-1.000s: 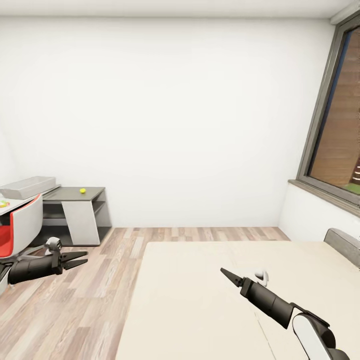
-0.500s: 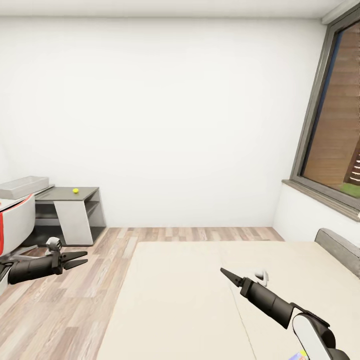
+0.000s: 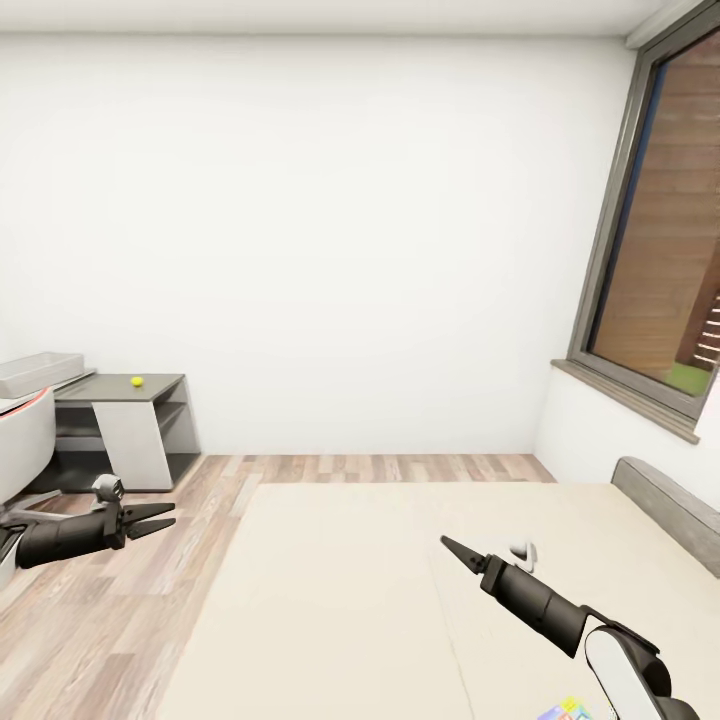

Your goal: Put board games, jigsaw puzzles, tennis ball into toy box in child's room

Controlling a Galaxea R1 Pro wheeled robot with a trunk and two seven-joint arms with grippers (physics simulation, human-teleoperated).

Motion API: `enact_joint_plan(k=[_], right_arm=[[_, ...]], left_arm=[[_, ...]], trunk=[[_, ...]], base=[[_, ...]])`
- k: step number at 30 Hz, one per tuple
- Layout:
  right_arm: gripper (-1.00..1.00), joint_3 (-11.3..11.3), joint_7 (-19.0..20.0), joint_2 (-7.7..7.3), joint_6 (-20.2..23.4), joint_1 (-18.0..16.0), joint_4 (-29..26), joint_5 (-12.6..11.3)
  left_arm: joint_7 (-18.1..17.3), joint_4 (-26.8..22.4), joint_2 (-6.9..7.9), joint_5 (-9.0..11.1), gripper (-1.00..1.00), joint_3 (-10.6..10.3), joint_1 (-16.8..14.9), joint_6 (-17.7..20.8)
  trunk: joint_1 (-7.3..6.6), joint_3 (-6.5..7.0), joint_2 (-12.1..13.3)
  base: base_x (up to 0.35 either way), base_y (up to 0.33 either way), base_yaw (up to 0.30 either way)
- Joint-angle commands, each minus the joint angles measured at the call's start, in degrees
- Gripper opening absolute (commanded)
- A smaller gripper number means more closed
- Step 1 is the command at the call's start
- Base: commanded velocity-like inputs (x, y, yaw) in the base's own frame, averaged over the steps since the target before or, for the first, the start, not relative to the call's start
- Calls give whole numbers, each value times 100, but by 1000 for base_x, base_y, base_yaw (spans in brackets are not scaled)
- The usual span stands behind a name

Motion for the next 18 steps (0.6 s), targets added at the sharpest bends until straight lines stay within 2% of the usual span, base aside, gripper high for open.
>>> enact_joint_plan(k=[1,18], right_arm=[[100,-5,3,0,44,-2,2,-36],[100,2,3,8,44,-2,11,-6]], left_arm=[[-23,-1,0,-7,100,2,-2,61],[-23,-1,0,-7,100,2,-2,61]], trunk=[[2,-3,-4],[2,-3,-4]], base=[[0,-265,0],[0,-265,0]])
